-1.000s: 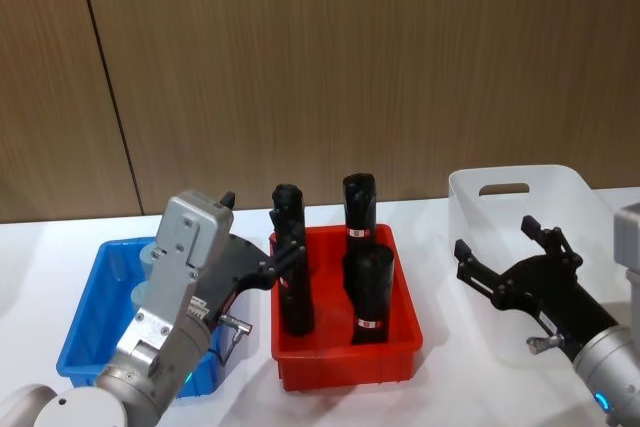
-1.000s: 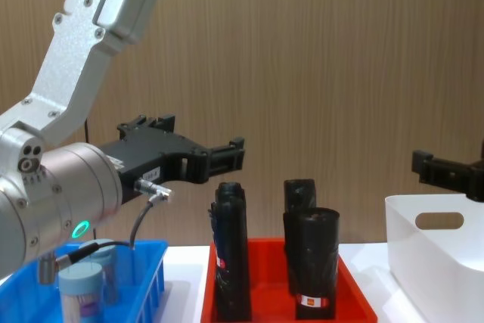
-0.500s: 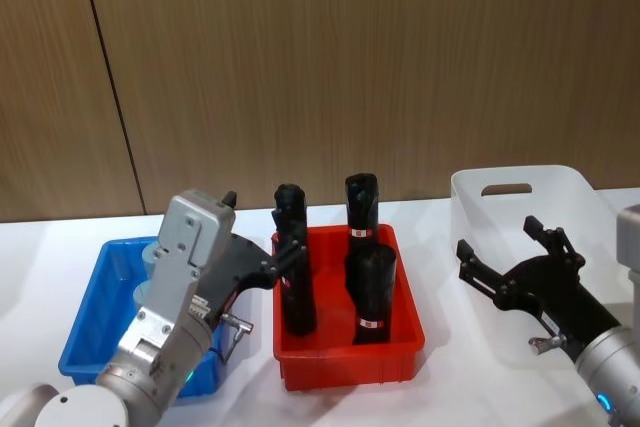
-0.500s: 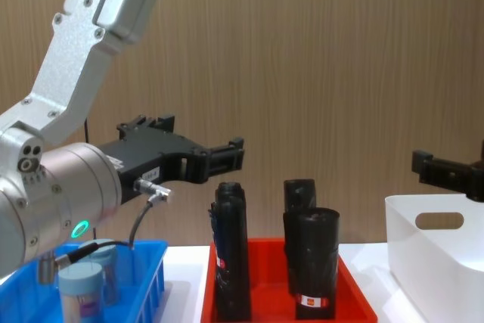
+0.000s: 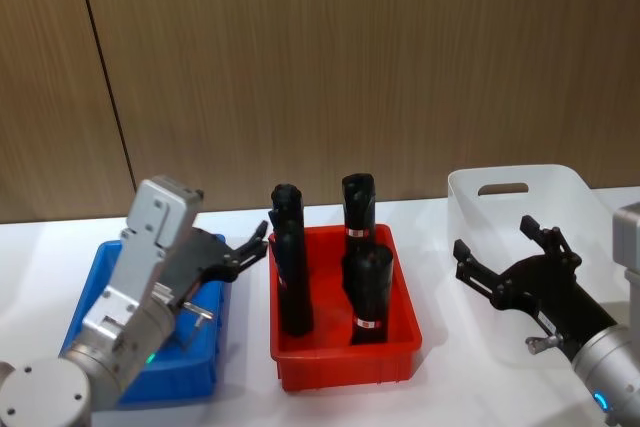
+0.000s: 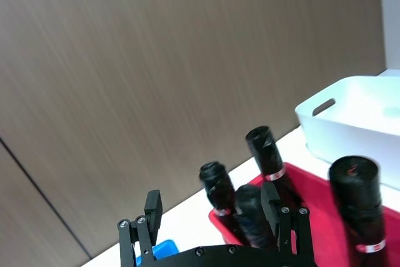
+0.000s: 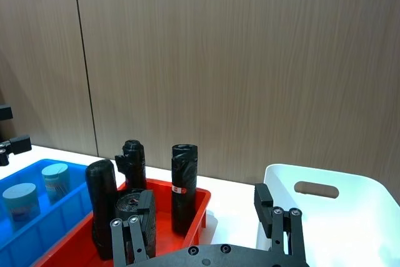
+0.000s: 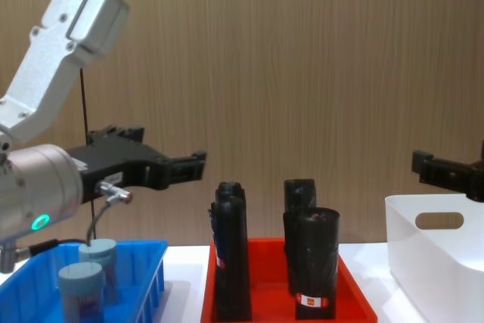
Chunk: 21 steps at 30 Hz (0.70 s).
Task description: Pick the cotton swabs from the blue box and place them into the white box.
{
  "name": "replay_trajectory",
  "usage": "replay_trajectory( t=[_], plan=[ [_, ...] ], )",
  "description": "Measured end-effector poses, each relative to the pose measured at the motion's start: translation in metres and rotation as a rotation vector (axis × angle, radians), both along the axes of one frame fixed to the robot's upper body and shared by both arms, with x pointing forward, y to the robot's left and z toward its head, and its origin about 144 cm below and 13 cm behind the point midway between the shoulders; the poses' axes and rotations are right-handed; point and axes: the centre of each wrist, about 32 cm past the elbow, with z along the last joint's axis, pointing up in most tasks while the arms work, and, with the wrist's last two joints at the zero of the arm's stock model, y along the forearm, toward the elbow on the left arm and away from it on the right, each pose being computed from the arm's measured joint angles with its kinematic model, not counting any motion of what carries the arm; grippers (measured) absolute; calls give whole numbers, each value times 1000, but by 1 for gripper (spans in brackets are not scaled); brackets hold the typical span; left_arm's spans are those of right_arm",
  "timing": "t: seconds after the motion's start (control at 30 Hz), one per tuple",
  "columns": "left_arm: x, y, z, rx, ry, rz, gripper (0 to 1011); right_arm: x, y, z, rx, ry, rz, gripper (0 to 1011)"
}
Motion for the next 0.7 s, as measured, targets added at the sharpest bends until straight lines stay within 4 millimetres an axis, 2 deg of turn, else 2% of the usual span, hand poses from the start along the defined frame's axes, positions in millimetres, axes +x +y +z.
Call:
replay_trajectory(
  t=[0.3, 0.7],
  plan=[
    [12, 19, 1, -44, 57, 54, 1004, 0, 0, 0, 0, 0, 0, 1002],
    [19, 35, 3, -92, 172, 169, 1004, 0, 0, 0, 0, 0, 0, 1001]
  ],
)
